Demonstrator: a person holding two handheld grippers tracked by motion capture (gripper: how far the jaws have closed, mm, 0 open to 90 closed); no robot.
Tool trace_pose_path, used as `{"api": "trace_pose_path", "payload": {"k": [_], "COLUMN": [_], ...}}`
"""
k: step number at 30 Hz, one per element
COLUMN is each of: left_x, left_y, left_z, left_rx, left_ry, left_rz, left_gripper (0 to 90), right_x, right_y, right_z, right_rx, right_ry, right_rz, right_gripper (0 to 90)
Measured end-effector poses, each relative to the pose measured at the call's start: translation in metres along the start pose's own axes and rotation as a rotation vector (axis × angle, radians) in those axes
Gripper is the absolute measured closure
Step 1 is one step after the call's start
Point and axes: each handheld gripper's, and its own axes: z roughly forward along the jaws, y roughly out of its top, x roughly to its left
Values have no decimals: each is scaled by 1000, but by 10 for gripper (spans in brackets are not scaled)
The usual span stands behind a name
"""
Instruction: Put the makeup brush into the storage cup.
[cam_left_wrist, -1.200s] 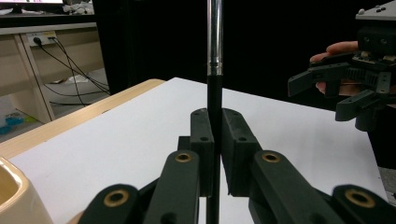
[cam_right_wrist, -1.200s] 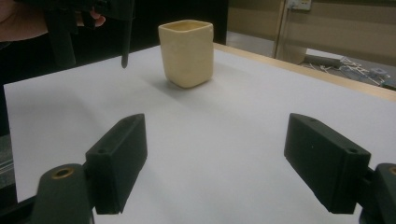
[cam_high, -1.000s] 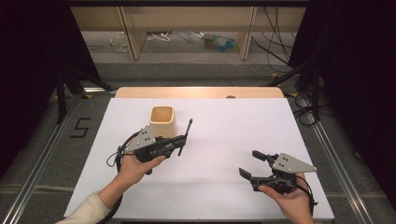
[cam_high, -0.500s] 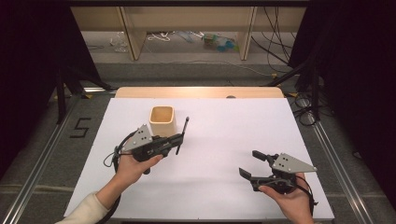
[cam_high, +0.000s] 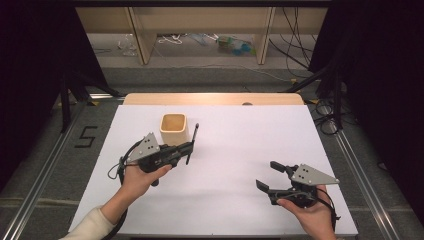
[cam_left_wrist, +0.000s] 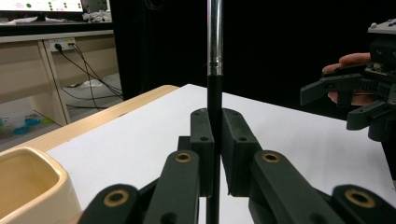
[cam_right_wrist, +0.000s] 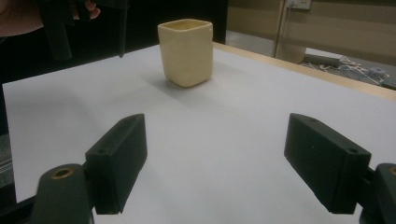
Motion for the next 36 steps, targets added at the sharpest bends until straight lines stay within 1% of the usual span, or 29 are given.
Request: {"api": "trace_pose_path", "payload": {"k": [1, 2, 4, 9, 11, 15, 16, 19, 20, 22, 23, 24, 36], "left_x": [0, 1, 1, 1, 2, 2, 3, 3, 3, 3, 3, 4, 7], "left_y": [0, 0, 0, 1, 1, 1, 1, 1, 1, 2, 2, 2, 5], "left_z": [0, -1, -1, -2, -3, -4, -4, -4, -4, -5, -5, -5, -8], "left_rx": [0, -2, -5, -11, -14, -15, -15, -16, -15, -20, -20, -20, -32], "left_ry": [0, 1, 5, 11, 14, 18, 17, 19, 22, 25, 25, 31, 49], "left_rz": [0, 3, -3, -1, -1, -5, -6, -4, -3, -4, -4, -1, -10], "left_gripper": [837, 836, 836, 836, 836, 836, 837, 836, 836, 836, 836, 837, 836], "right_x": [0, -1, -1, -1, 0, 0, 0, 0, -1, -1, 0, -1, -1], "right_y": [0, 0, 0, 0, 0, 0, 0, 0, 0, 0, 0, 0, 0], "right_z": [0, 0, 0, 0, 0, 0, 1, 0, 0, 1, 0, 1, 0], "right_rx": [0, -11, -10, -11, -4, -1, -8, -3, -11, -15, -2, -14, -10], "right_ry": [0, -3, -3, -4, 1, 0, 0, 0, -4, -5, 0, -5, -5], "right_rz": [0, -17, -18, -18, 2, -4, 3, 0, -17, -18, 1, -17, -16], "right_gripper": [223, 223, 223, 223, 223, 223, 223, 223, 223, 223, 223, 223, 223]}}
